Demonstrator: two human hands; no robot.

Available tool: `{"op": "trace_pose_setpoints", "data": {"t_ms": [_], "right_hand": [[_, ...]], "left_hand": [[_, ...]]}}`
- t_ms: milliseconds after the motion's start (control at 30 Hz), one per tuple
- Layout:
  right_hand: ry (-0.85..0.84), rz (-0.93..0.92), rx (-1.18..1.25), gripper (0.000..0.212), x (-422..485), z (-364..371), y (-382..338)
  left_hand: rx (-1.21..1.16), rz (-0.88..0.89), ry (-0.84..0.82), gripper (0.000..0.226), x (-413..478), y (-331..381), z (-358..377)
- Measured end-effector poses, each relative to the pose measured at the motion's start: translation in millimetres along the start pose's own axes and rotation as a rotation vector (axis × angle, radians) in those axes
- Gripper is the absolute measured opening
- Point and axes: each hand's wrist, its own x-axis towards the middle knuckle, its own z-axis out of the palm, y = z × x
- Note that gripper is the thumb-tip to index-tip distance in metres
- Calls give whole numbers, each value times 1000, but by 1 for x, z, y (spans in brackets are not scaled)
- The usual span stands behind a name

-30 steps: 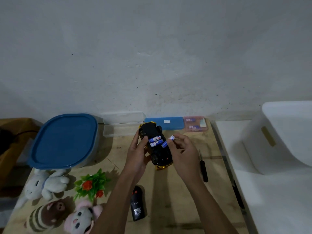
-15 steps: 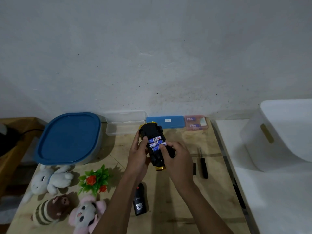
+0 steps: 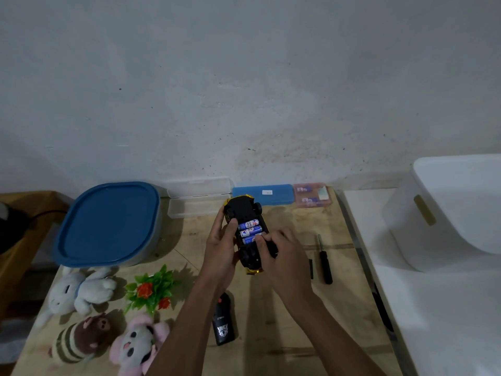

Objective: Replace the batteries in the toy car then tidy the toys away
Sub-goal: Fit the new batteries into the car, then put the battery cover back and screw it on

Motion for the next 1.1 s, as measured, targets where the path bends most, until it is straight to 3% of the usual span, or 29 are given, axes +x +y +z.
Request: {"op": "trace_pose_setpoints", "data": {"t_ms": [367, 467, 533, 633, 733, 933, 1100], "right_hand": [[-259, -74, -30, 33, 1, -17, 24], [-67, 83, 75, 27, 0, -25, 50], [-16, 169, -147, 29, 3, -28, 78], [-269, 239, -611, 46, 5, -26, 107], [-397, 215, -813, 54, 5, -22, 115], [-389, 220, -761, 46, 11, -20, 114], [-313, 279, -544, 22, 12, -26, 122]], "left_hand": [[10, -48, -5, 37, 3, -9, -4], [-22, -80, 15, 37, 7, -10, -8], [-27, -84, 24, 37, 9, -10, -9], [-22, -86, 23, 37, 10, -11, -10], [-15, -95, 18, 37, 10, -12, -9], [-21, -93, 11, 37, 8, -12, -9], [-21, -97, 18, 37, 5, -15, -8]]}}
